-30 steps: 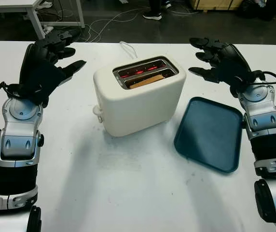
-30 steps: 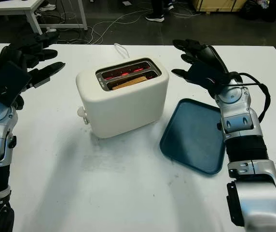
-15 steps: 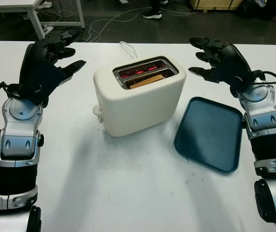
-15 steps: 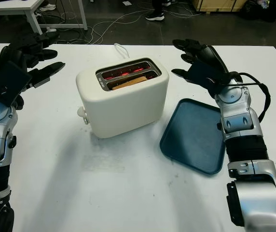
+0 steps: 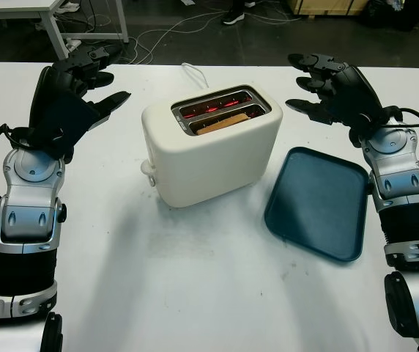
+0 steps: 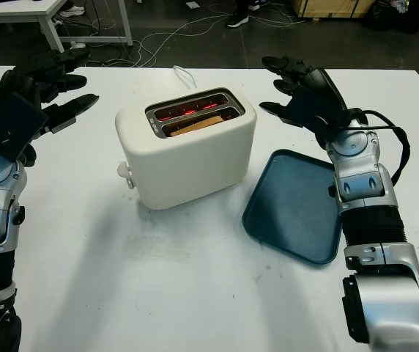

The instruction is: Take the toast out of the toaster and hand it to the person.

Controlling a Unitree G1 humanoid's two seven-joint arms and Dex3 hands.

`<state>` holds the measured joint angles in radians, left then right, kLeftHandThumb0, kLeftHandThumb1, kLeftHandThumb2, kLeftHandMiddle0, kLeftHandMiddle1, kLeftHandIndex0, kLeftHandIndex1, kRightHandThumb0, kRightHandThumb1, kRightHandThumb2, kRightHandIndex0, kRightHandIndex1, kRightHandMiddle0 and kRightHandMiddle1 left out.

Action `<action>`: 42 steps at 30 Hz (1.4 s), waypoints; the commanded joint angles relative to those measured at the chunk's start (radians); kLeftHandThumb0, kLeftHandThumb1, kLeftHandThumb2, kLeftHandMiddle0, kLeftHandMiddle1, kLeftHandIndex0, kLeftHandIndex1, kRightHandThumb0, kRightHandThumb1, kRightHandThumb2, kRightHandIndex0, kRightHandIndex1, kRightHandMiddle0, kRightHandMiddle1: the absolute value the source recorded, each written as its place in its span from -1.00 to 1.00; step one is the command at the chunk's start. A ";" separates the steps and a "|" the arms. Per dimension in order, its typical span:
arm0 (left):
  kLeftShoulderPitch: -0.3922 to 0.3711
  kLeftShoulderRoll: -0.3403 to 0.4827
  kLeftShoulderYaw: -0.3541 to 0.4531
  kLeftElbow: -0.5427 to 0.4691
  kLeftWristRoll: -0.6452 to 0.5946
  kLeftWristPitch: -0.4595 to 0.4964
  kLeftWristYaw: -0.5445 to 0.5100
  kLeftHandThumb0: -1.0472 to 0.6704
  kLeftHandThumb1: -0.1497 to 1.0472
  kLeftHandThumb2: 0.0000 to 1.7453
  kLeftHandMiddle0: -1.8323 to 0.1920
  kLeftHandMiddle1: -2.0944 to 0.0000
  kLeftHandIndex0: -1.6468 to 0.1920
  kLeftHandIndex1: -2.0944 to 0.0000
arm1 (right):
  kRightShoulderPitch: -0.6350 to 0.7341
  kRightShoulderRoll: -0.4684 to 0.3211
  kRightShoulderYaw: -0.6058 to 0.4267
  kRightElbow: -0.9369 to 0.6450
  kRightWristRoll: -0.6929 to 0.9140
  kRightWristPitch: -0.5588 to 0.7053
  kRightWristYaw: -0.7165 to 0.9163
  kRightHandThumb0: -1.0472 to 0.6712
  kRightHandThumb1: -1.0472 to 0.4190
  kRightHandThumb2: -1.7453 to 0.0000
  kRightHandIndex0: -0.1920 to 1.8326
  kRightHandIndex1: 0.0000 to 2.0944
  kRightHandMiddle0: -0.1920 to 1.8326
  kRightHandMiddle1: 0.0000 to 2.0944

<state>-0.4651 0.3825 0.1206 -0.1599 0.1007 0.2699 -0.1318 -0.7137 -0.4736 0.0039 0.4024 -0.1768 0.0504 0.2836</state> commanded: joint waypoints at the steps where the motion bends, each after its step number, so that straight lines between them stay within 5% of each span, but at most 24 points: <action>1: -0.001 0.010 0.002 -0.004 0.001 0.001 -0.006 -0.06 0.78 -0.95 0.54 0.29 0.15 0.97 | -0.006 0.002 -0.001 0.011 0.000 -0.010 -0.013 0.02 -0.83 0.83 -0.37 -0.99 -0.42 -0.99; 42: 0.041 -0.003 0.008 -0.035 -0.009 0.039 0.001 -0.05 0.79 -0.91 0.53 0.31 0.17 0.97 | 0.002 0.002 0.012 -0.017 -0.030 0.014 -0.023 -0.06 -0.83 0.87 -0.33 -0.99 -0.39 -1.00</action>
<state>-0.4395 0.3816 0.1241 -0.1832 0.0953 0.3027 -0.1318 -0.7136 -0.4755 0.0171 0.3971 -0.2117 0.0716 0.2682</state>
